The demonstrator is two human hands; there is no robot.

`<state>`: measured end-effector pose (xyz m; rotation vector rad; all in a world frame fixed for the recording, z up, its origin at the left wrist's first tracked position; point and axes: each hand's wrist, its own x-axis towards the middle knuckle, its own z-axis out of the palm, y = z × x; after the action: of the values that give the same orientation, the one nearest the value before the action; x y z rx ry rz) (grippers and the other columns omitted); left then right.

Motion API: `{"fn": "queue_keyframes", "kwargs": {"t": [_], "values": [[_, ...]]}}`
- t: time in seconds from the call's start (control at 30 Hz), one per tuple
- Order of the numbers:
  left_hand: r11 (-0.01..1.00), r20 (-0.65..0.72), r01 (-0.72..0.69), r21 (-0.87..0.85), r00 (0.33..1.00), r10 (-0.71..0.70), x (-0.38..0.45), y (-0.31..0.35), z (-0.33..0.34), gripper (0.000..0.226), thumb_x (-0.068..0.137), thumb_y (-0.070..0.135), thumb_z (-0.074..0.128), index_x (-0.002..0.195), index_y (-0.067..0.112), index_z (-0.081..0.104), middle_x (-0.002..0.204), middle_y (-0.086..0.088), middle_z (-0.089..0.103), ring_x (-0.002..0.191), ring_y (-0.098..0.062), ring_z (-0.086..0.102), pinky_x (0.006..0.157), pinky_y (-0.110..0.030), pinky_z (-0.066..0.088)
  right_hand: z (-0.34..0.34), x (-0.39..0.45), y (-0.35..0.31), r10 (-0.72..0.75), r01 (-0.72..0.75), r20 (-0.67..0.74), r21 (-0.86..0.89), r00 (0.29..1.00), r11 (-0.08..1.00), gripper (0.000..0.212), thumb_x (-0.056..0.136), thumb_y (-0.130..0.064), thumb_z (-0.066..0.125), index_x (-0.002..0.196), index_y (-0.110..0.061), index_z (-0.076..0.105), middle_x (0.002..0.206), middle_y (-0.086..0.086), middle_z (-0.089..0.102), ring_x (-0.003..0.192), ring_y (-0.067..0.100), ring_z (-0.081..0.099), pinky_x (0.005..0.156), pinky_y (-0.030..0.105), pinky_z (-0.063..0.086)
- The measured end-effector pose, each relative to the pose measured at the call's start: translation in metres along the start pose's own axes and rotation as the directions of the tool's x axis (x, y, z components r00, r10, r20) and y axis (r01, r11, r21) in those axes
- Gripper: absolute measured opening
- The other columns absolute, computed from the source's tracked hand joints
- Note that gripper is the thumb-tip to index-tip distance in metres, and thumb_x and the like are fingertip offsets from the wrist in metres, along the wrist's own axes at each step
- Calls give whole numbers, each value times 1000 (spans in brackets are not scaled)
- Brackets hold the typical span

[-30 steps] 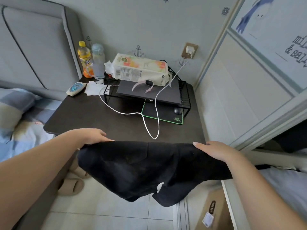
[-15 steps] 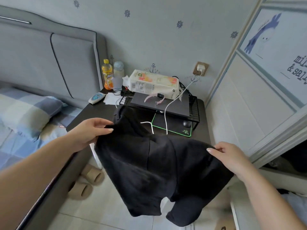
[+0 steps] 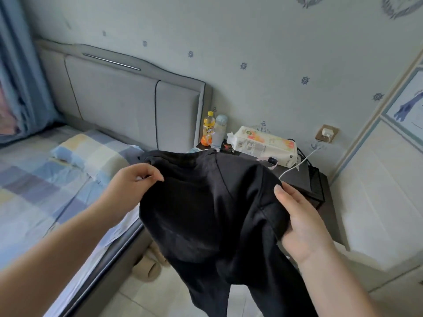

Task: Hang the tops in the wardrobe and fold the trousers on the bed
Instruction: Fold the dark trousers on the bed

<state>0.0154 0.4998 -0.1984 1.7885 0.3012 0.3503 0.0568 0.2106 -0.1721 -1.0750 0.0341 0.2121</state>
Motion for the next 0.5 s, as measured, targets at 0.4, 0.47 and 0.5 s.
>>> {"fn": "queue_keyframes", "kwargs": {"t": [0.4, 0.47, 0.5], "values": [[878, -63, 147, -455, 978, -197, -130, 1, -193, 30, 79, 36, 69, 76, 7, 62, 70, -8, 62, 67, -15, 64, 59, -23, 51, 278, -126, 172, -290, 761, 760, -382, 581, 524, 18, 78, -28, 72, 81, -33, 55, 81, -19, 61, 86, -1, 59, 78, 10, 42], [854, -159, 131, -504, 958, -240, -143, -11, -229, 20, 84, 21, 68, 80, 2, 61, 68, -9, 61, 63, -16, 63, 54, -23, 51, 304, -141, 193, -250, 845, 859, -315, 448, 432, 14, 78, -35, 64, 89, -35, 56, 89, -20, 62, 92, -2, 57, 85, 16, 44], [846, -194, 112, -521, 950, -246, -147, -17, -243, 20, 85, 18, 66, 85, -2, 63, 70, -12, 62, 64, -19, 64, 55, -25, 52, 309, -145, 198, -208, 866, 898, -277, 388, 417, 16, 79, -34, 63, 94, -33, 58, 94, -18, 63, 96, -2, 56, 88, 20, 44]]}}
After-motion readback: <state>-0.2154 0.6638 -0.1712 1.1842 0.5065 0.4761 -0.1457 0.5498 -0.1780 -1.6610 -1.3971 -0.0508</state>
